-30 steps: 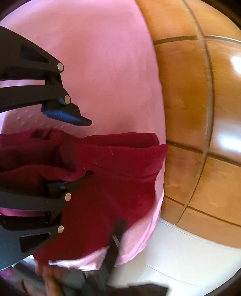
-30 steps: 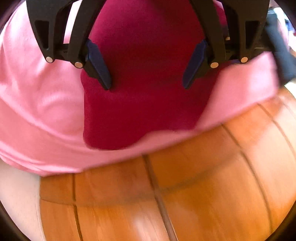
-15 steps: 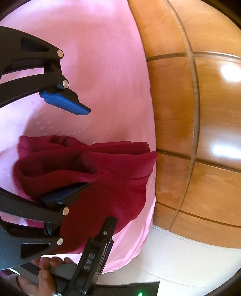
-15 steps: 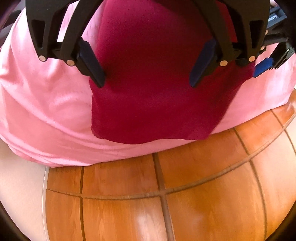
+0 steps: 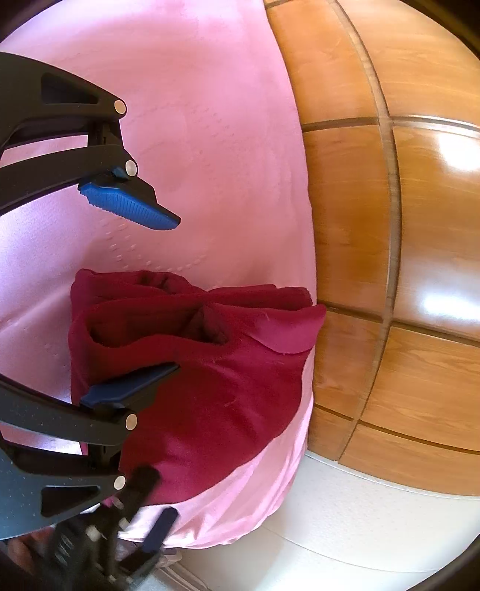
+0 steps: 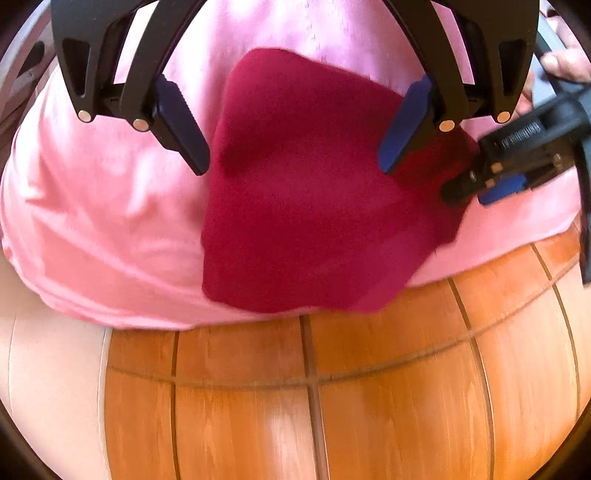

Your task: Fold small clothes

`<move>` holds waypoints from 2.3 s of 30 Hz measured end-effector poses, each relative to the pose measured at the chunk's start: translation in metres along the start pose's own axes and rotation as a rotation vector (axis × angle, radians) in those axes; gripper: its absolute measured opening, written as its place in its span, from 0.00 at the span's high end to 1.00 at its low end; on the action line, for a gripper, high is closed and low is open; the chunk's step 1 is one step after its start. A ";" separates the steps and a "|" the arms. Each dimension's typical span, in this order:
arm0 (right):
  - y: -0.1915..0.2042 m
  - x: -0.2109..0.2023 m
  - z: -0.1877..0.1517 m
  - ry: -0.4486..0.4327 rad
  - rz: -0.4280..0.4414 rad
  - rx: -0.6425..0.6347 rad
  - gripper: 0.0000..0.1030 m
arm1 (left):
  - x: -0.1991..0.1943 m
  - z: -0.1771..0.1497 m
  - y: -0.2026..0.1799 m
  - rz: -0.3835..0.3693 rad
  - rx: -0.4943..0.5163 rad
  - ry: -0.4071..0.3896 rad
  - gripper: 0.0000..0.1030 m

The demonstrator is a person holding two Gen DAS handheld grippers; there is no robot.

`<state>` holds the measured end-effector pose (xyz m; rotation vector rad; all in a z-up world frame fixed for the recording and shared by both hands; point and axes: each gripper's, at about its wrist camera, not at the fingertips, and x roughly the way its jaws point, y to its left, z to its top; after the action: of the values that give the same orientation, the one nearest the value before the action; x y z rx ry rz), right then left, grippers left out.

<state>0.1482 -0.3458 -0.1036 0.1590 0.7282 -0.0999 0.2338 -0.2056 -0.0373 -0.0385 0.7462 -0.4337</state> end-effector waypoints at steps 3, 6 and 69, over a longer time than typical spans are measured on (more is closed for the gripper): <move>0.000 0.016 -0.012 0.048 -0.026 0.028 0.12 | 0.003 -0.003 0.001 0.001 -0.002 0.009 0.30; 0.000 0.018 -0.015 0.050 -0.036 0.049 0.12 | -0.002 -0.004 0.001 0.003 -0.006 0.000 0.30; 0.052 -0.062 -0.052 -0.105 -0.118 0.014 0.02 | -0.133 -0.067 0.015 0.337 -0.097 -0.196 0.04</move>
<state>0.0756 -0.2836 -0.0947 0.1235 0.6317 -0.2247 0.1081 -0.1311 -0.0034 -0.0441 0.5662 -0.0707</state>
